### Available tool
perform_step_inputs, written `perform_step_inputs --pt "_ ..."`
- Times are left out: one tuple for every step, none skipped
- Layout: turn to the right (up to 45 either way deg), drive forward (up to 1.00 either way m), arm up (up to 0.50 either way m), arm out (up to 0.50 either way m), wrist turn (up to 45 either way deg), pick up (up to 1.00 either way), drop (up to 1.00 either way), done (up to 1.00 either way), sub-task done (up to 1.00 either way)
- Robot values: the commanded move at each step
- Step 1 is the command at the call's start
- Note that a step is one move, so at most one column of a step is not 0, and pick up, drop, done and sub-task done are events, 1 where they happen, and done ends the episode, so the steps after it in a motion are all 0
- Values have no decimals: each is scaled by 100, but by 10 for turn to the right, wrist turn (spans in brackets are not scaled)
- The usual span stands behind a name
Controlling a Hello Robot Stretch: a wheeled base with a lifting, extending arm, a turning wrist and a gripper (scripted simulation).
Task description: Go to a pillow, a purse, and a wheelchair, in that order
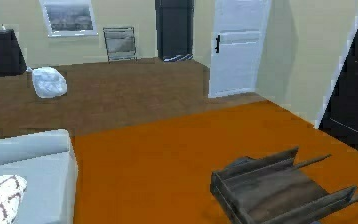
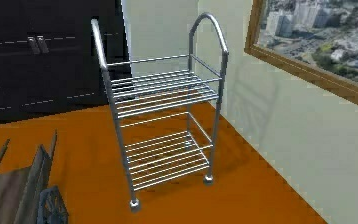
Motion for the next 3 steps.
perform_step_inputs --pt "-90 0 0 0 0 0 0 0 0" --pt "0 100 0 0 0 0 0 0 0" --pt "150 0 0 0 0 0 0 0 0"
